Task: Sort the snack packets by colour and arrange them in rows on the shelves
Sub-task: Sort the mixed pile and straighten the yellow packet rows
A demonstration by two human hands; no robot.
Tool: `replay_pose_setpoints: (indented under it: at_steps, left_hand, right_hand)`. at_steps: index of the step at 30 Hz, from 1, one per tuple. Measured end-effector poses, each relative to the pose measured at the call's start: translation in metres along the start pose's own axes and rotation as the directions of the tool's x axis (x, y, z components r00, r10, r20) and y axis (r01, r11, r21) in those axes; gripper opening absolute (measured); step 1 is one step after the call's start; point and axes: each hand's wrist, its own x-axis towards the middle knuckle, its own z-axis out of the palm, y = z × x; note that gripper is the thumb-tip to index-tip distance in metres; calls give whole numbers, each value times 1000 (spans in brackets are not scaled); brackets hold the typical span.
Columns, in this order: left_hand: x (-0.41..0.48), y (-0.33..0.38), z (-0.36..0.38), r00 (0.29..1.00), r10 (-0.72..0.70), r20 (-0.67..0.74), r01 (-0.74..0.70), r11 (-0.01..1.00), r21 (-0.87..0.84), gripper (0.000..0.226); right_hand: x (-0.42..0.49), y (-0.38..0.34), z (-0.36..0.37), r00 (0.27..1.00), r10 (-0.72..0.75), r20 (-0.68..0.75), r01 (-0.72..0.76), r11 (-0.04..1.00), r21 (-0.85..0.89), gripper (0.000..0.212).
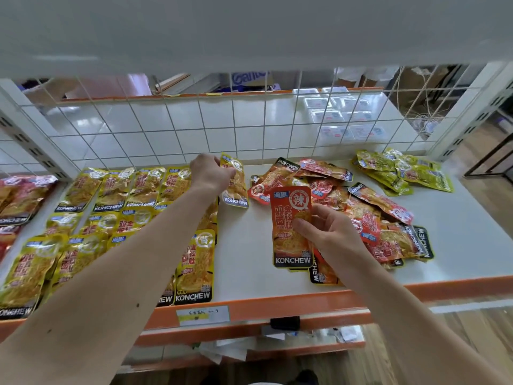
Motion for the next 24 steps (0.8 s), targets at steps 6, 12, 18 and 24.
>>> replay_pose_setpoints:
  at_steps: [6,12,18,24]
  left_hand:
    - [12,-15,-5,998,43,-45,-34,984,177,32]
    - [14,-24,2,997,77,16,-78,934,350,45]
    - [10,-26,9,994,106,20,-105,907,409,48]
    - [11,-32,11,996,90,9,-88,939,332,53]
  right_hand:
    - [1,0,4,1000,13,21,-13,1000,14,18]
    - [5,-1,7,999,21,34,-21,1000,-6,20]
    - [5,0,9,998,30,53,-30,1000,-2,20]
    - [3,2,7,998,39,45,-40,999,18,19]
